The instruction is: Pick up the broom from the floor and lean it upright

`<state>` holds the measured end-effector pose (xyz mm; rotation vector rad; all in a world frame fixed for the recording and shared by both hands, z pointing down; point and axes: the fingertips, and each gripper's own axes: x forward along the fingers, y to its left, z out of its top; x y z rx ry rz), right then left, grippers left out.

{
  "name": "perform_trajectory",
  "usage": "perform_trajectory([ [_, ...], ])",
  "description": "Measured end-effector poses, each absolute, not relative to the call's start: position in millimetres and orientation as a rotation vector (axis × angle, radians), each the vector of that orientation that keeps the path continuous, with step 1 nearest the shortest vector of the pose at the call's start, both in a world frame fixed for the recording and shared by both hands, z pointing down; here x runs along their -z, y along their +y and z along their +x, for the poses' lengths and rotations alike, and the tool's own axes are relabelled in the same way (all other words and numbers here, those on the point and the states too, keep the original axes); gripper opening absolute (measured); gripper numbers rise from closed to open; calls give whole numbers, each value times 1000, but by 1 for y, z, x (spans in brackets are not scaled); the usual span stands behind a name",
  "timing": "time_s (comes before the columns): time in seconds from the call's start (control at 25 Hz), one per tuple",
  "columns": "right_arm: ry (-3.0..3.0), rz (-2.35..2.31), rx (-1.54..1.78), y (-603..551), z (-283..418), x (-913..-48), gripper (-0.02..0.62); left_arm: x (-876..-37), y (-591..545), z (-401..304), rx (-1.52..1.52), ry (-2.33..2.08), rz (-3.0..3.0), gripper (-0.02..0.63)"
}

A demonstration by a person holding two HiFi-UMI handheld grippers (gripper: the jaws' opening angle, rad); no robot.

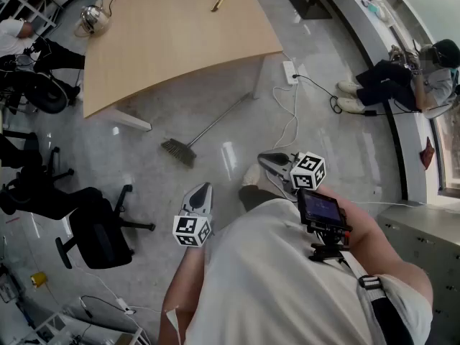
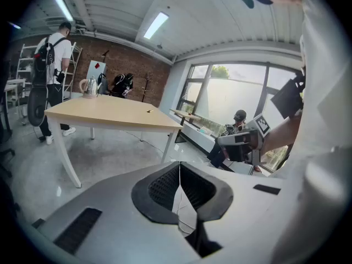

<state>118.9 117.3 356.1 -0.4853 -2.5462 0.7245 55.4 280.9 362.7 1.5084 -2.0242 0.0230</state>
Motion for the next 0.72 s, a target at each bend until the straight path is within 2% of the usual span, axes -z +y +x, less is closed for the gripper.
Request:
perform_trajectory([
  [0.4,-2542,-430,-707,39,55,-380,20,-372,191,-8,-235,-1958,1646,9],
  [0.72,-2541,-285,-704,12,56,-393,20,-389,165,-40,-296,-1854,1713,9],
])
